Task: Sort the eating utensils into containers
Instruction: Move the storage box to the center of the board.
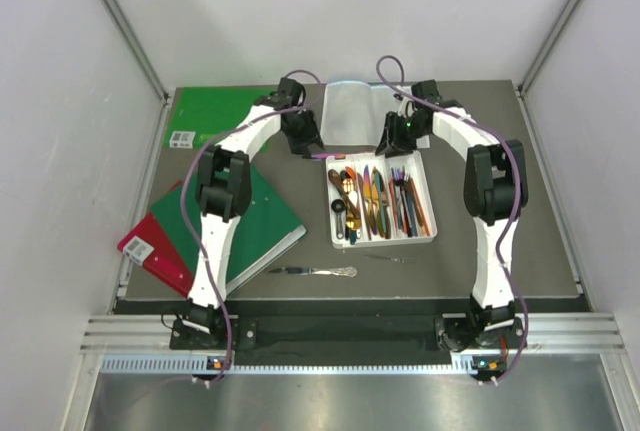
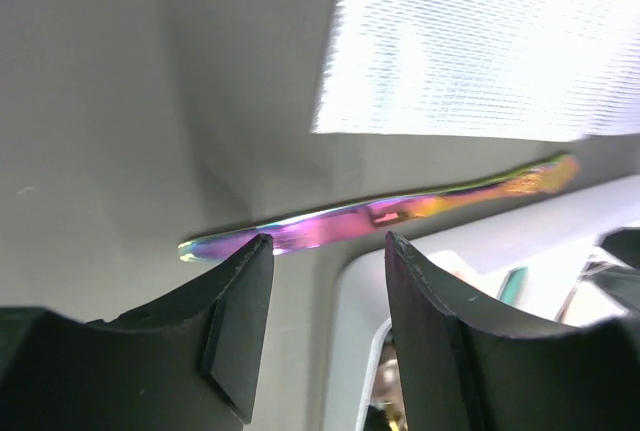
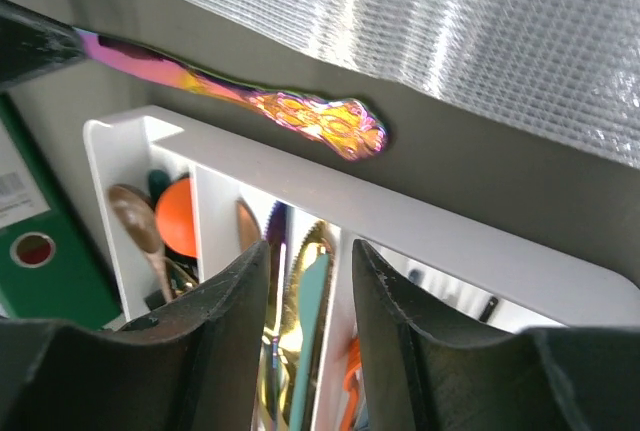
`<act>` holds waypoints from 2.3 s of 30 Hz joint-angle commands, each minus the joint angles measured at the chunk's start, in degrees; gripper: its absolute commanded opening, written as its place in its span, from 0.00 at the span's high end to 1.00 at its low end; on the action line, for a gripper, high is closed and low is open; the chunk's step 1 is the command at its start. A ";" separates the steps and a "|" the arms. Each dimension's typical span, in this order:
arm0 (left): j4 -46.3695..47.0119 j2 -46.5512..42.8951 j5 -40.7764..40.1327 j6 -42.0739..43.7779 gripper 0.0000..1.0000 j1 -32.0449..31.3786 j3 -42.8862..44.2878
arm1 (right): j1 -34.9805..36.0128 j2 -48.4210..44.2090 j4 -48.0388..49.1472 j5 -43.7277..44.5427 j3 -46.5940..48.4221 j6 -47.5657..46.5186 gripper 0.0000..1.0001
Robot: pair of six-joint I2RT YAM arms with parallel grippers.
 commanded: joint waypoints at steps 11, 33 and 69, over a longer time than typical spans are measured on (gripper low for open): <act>10.64 4.04 10.29 -3.15 0.47 -1.27 6.33 | -0.47 1.01 -1.67 4.72 3.41 -0.37 0.60; 19.27 9.32 20.51 -7.38 0.49 -7.16 3.51 | -8.29 -8.04 -9.50 17.29 -15.39 -1.86 0.69; 10.39 -1.15 13.74 -0.35 0.49 -5.14 -5.27 | -8.82 -9.62 -7.47 9.64 -15.31 -2.39 0.64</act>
